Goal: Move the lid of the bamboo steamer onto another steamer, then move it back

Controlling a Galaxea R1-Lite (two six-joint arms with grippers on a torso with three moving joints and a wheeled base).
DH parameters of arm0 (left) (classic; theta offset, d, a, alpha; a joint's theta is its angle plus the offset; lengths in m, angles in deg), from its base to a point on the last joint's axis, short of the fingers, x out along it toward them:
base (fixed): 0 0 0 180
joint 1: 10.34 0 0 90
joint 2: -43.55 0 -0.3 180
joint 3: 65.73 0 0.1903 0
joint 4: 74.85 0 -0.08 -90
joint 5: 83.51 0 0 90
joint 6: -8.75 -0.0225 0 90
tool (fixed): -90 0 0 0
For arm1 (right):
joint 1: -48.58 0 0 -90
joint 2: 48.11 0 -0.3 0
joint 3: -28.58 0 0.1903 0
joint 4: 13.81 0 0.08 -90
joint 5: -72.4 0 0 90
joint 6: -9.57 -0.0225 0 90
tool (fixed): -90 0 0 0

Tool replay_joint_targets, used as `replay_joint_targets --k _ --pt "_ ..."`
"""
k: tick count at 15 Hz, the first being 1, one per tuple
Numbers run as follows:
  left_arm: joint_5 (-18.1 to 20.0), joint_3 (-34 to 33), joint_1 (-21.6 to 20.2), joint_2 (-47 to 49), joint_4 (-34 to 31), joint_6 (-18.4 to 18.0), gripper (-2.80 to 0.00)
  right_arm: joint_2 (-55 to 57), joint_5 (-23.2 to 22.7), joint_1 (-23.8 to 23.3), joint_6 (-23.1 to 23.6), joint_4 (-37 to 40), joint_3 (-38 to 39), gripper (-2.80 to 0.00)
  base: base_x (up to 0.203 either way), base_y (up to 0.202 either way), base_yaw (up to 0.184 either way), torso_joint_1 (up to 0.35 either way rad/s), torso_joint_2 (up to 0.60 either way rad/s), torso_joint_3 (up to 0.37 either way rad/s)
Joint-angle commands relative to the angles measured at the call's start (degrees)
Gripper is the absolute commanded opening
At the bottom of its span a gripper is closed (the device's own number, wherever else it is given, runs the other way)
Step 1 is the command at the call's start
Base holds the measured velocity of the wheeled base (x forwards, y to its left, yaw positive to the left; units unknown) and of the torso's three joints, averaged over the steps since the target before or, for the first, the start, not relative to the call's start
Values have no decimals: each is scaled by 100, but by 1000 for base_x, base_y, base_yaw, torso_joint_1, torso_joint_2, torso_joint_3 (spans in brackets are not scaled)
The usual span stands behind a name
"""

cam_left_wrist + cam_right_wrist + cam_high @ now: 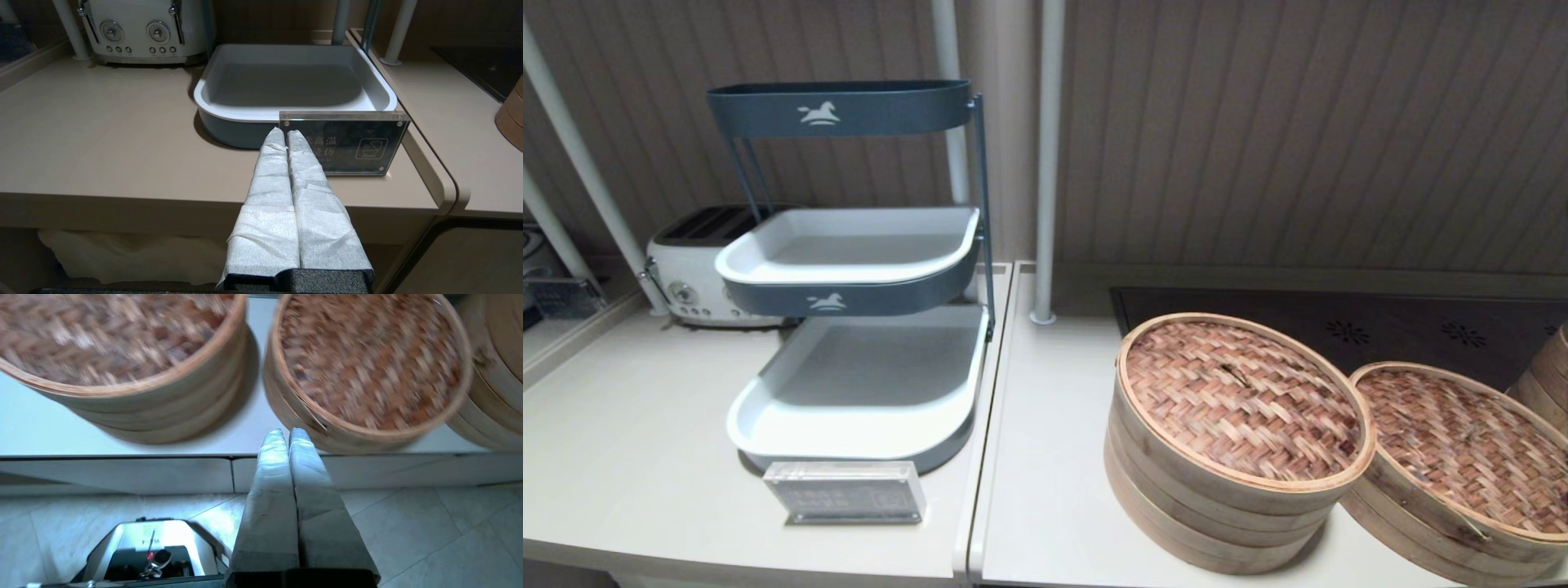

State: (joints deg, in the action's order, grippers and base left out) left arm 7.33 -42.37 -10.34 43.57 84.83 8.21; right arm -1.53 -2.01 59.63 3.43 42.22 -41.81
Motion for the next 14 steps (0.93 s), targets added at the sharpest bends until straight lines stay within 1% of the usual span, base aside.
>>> replay_joint_targets --k 1,3,5,8,9,10,12,14 --pt "-1 -158 0 -12 3 -1 -280 -891 10 -279 -5 10 431 -280 0 0 0 0 0 0" --pt "4 -158 0 -14 3 2 -280 -1497 22 -449 -6 2 905 -280 0 0 0 0 0 0" --pt "-3 -158 0 -11 3 1 -280 -2239 -24 -721 52 -19 1427 -280 0 0 0 0 0 0" --pt "-5 -158 0 -20 3 2 -280 -3384 -228 -903 305 -100 2151 -280 0 0 0 0 0 0" --pt "-4 -158 0 -19 3 2 -280 -3647 -366 -951 386 -197 2364 -280 0 0 0 0 0 0" --pt "-5 -158 0 -12 3 2 -280 -4116 -591 -992 480 -402 2603 -280 0 0 0 0 0 0" --pt "-5 -158 0 -19 10 2 -280 -4628 -843 -1042 676 -1066 3396 -280 0 0 0 0 0 0" --pt "-5 -158 0 -20 3 -7 -280 -4637 -982 -1068 831 -2235 4156 -280 0 0 0 0 0 0"
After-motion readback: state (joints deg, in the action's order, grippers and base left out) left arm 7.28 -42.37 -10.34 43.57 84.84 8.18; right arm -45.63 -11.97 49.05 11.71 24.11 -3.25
